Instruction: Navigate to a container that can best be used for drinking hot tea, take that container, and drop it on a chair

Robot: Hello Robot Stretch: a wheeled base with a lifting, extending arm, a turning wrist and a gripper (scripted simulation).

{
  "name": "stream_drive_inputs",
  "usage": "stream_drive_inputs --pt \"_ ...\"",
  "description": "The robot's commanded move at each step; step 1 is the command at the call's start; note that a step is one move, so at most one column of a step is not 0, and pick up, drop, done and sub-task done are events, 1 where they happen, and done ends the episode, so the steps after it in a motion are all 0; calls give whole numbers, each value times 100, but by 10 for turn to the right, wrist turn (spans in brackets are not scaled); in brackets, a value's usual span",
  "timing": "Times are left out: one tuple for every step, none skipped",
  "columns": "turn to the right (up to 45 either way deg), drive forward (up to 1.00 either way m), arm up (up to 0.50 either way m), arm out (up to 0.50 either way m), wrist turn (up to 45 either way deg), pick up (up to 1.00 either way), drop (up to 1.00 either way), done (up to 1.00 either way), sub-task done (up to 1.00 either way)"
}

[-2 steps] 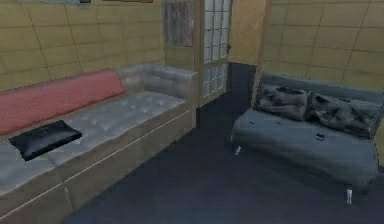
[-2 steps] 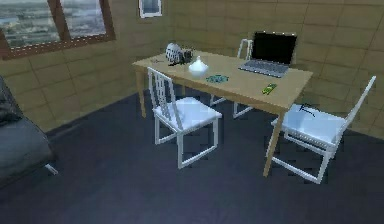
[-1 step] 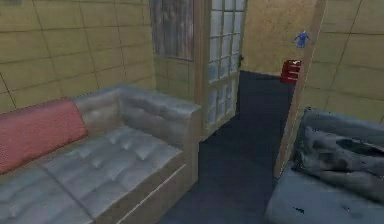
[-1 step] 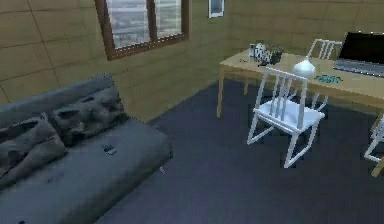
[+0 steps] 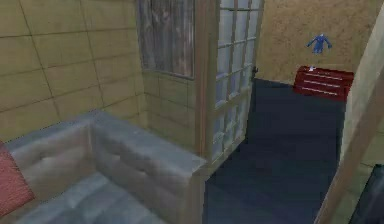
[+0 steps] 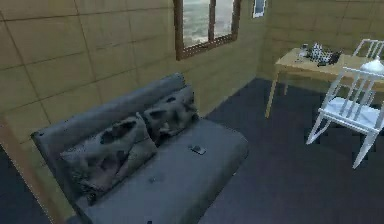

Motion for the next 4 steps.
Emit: stream_drive_inputs --pt "240 0 0 0 0 0 0 0 0" --pt "0 100 0 0 0 0 0 0 0" --pt "30 0 0 0 0 0 0 0 0" --pt "0 100 0 0 0 0 0 0 0"
